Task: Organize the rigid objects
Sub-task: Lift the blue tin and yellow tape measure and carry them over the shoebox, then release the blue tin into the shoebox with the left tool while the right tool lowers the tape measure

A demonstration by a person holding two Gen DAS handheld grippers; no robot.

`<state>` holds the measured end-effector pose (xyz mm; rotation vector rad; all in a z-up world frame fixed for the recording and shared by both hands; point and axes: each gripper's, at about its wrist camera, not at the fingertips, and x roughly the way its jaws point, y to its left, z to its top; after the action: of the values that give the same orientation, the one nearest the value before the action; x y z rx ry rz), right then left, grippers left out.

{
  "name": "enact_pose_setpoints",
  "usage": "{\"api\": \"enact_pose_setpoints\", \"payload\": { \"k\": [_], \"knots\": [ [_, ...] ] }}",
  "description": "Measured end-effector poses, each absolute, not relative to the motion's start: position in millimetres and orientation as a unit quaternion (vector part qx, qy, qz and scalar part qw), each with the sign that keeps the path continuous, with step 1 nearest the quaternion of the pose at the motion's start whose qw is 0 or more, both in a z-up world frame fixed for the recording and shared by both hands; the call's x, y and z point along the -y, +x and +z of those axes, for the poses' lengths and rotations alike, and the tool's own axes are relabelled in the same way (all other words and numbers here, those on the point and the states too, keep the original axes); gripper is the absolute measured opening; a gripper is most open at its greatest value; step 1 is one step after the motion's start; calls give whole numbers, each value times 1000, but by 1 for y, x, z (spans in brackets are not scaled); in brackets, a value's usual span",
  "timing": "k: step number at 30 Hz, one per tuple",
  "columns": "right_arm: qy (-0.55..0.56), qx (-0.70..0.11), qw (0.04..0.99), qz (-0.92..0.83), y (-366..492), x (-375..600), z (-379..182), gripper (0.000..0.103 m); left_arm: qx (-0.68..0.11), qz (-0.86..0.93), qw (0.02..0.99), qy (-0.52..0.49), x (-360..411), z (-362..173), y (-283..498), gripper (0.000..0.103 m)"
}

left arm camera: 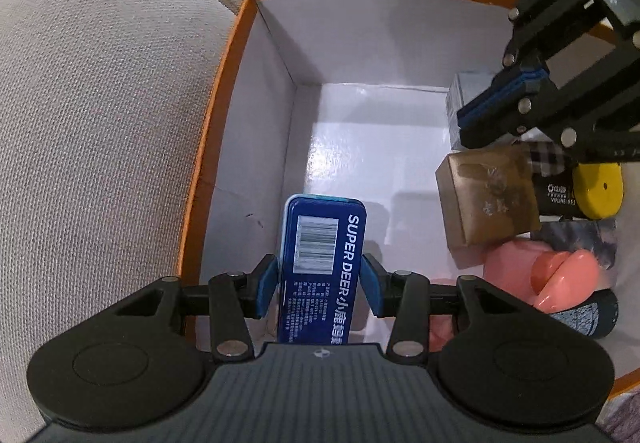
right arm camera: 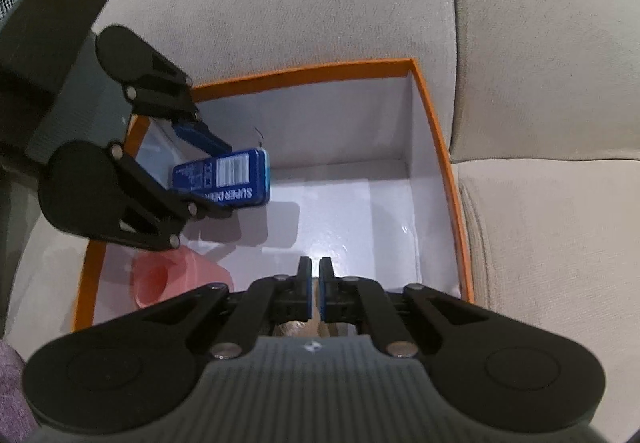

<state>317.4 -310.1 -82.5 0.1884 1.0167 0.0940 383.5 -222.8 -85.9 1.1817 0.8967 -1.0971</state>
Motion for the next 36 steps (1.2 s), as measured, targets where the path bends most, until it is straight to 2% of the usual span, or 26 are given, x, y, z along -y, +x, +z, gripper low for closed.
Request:
{"api": "enact_pose_setpoints", "payload": {
  "k": [4,7,12,14,16,18,21,25,28,33,36],
  "knots": [
    [87,-493,865,38,311,310,-82,6,-386,-472,604,513,221,-83,382,56],
    [84,-495,864,36,307,310,-79,6,-383,-466,616,507,218,-79,380,56],
    [75,-507,858,44,292,308,-71,10,-385,-462,665,444,200,-54,375,56],
    [77,-522,848,46,282,306,-70,16,-387,-449,694,409,190,-41,370,55],
    [78,-540,836,53,273,303,-72,31,-388,-445,714,376,178,-29,361,54],
    [65,-560,823,65,264,296,-75,35,-392,-443,728,347,165,-16,349,54],
    [37,-585,807,74,252,285,-81,49,-398,-438,743,313,147,-4,332,54],
    [14,-612,787,73,246,276,-92,54,-417,-404,766,277,125,-3,309,54],
    [-13,-624,778,68,246,269,-100,63,-434,-375,784,236,111,-10,302,54],
    [-18,-638,767,68,246,269,-107,63,-457,-328,812,154,76,-16,295,56],
    [-12,-641,765,63,247,269,-114,57,-474,-305,818,114,60,-23,294,56]
  ]
}}
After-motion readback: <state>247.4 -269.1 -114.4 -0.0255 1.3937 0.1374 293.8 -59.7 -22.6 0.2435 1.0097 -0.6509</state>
